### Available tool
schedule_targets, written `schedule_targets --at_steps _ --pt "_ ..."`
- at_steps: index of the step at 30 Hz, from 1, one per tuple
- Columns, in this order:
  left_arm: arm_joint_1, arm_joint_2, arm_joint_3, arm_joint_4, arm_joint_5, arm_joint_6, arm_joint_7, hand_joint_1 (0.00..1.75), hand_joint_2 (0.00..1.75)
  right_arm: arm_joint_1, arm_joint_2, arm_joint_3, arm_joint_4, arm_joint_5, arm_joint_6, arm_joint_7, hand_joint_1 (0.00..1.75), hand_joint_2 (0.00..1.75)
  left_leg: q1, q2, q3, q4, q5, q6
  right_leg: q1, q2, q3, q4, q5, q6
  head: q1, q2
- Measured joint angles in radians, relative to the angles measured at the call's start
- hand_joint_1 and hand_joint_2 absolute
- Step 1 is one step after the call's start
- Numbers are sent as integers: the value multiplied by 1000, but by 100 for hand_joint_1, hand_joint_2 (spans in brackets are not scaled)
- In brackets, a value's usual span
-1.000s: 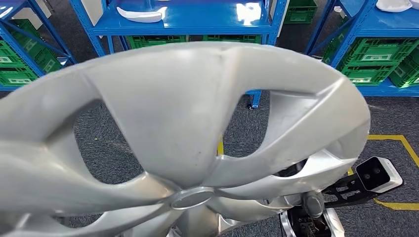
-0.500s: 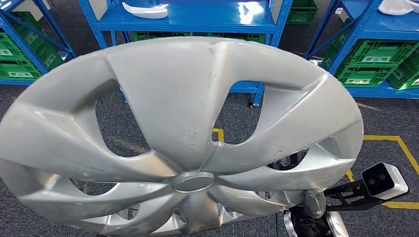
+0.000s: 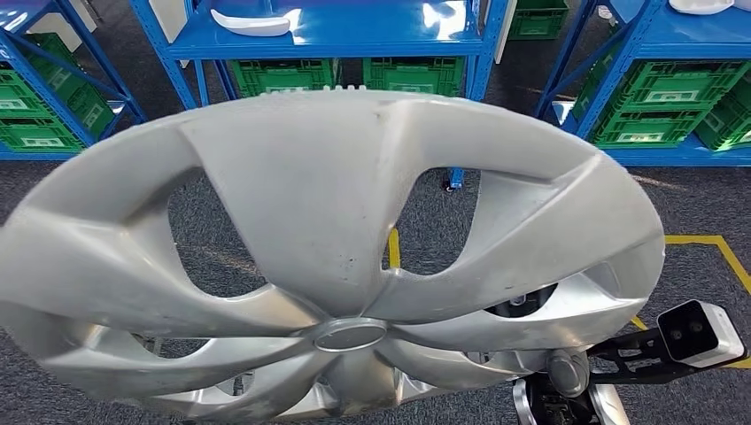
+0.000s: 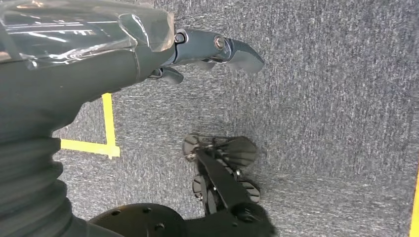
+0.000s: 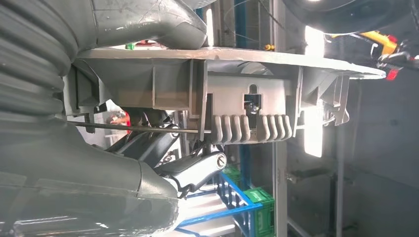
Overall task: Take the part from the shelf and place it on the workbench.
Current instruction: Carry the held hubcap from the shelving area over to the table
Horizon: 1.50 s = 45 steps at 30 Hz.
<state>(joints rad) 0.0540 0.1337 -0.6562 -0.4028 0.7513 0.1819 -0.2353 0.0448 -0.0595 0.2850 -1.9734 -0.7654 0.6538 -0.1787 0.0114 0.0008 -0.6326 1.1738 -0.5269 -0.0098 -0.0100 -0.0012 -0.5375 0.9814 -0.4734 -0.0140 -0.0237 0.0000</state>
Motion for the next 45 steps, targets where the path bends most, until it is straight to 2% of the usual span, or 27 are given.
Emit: schedule_targets --at_steps 2,3,7,9,11,12,13,14,16,17,18,21,23,24,26,27,28,29,32,34,36,38,39,42,43,44,45 --pt "1 4 5 -5 -5 3 2 0 175 0 4 -5 -3 4 2 -1 171 175 -6 9 69 -134 42 14 6 -1 0 0 1 2 1 0" --pt "1 6 7 -8 -7 4 4 0 175 0 5 -7 -5 5 3 -1 171 175 -9 12 84 -168 48 19 8 -2 -2 1 2 4 1 0" --pt "7 9 11 -17 -9 7 5 0 175 2 9 -12 -10 6 7 -2 171 175 -8 10 88 -194 59 35 11 -7 -15 7 -1 19 2 0" --pt "7 9 12 -22 -10 7 6 0 175 2 10 -15 -13 6 8 -3 171 175 -3 7 88 -203 71 45 9 -5 -52 84 -44 19 4 0" --pt "8 9 14 -25 -10 7 6 0 175 4 9 -17 -14 6 9 -3 171 175 -4 2 81 -203 75 48 6 -3 -118 230 -104 19 4 0" --pt "9 9 14 -25 -10 7 6 0 175 6 9 -18 -14 6 9 -3 171 175 -5 -1 78 -202 77 48 4 -3 -142 284 -121 23 4 0" --pt "10 8 14 -26 -10 7 6 0 175 8 9 -18 -14 6 9 -3 171 175 -5 -5 75 -200 78 47 1 -3 -149 303 -122 30 4 0" --pt "11 8 14 -27 -10 6 6 0 175 8 9 -18 -14 6 9 -3 171 175 -4 -9 74 -198 79 46 -1 -3 -132 274 -106 39 4 0" --pt "11 7 14 -28 -10 6 6 0 175 8 9 -19 -15 6 9 -3 171 175 -4 -19 71 -189 77 41 -8 3 -56 128 -53 53 4 0" --pt "11 7 14 -29 -10 6 6 0 175 8 9 -19 -15 6 9 -3 171 175 -6 -23 68 -184 76 37 -9 7 -24 63 -33 52 4 0" --pt "11 7 14 -30 -10 6 6 0 175 8 9 -19 -15 7 9 -3 171 175 -7 -26 64 -180 75 31 -9 10 -5 24 -21 46 4 0" --pt "16 7 15 -31 -12 6 9 0 175 7 10 -19 -16 8 10 -3 171 175 -6 -30 54 -177 79 14 -5 8 -4 12 -11 22 3 0" --pt "18 9 15 -33 -15 7 12 0 175 6 11 -19 -16 9 10 -3 171 175 -3 -23 38 -146 56 3 -9 4 -6 9 -5 11 1 0" --pt "18 9 15 -35 -17 8 12 0 175 6 11 -20 -16 10 11 -3 171 175 -1 -17 18 -101 28 -1 -11 1 -6 7 -3 7 0 0" --pt "17 10 15 -38 -19 8 14 0 175 7 11 -21 -16 10 12 -4 171 175 1 -7 -39 33 -40 -9 -9 -6 -11 8 -1 2 -3 0" --pt "18 10 14 -39 -20 8 15 0 175 7 11 -21 -16 11 12 -4 171 175 2 -5 -64 90 -61 -11 -7 -9 -13 8 -1 1 -3 0" --pt "18 10 14 -41 -21 8 16 0 175 8 11 -21 -16 12 12 -4 171 175 2 -4 -72 114 -65 -11 -6 -13 -15 8 0 0 -3 0" --pt "18 10 14 -42 -23 8 16 0 175 8 11 -21 -16 12 12 -4 171 175 2 -3 -59 96 -49 -10 -4 -16 -15 8 0 0 -3 0" --pt "16 12 15 -46 -27 10 18 0 175 6 11 -21 -17 14 12 -4 171 175 -4 15 54 -106 31 5 2 -26 -13 9 1 2 -2 0" --pt "15 15 16 -50 -27 11 18 0 175 5 11 -21 -19 16 12 -4 171 175 -11 25 87 -175 43 15 6 -33 -15 9 4 7 -2 0" --pt "16 17 16 -51 -28 13 18 0 175 5 11 -21 -21 17 12 -4 171 175 -15 19 84 -181 45 23 7 -40 -17 6 7 15 -3 0" --pt "17 17 17 -53 -28 13 18 0 175 4 10 -22 -23 19 12 -4 171 175 -11 11 88 -194 57 35 6 -34 -29 25 -5 22 -2 0" --pt "16 17 17 -54 -28 13 18 0 175 4 10 -22 -24 19 12 -4 171 175 -8 7 90 -200 63 41 5 -26 -47 62 -25 22 -1 0" --pt "14 17 17 -57 -28 13 19 0 175 5 9 -23 -24 21 12 -4 171 175 -7 -8 85 -202 70 48 2 -9 -135 251 -102 19 1 0" --pt "15 16 17 -57 -28 13 19 0 175 6 8 -24 -24 21 12 -4 171 175 -7 -14 83 -201 71 48 1 -8 -151 286 -109 23 1 0" --pt "15 16 17 -57 -28 13 19 0 175 6 8 -24 -24 21 12 -3 171 175 -7 -20 82 -198 70 48 0 -8 -148 283 -101 31 1 0" --pt "15 16 17 -57 -28 13 19 0 175 6 7 -24 -24 22 12 -3 171 175 -7 -27 81 -195 70 46 -3 -6 -126 239 -79 40 1 0"
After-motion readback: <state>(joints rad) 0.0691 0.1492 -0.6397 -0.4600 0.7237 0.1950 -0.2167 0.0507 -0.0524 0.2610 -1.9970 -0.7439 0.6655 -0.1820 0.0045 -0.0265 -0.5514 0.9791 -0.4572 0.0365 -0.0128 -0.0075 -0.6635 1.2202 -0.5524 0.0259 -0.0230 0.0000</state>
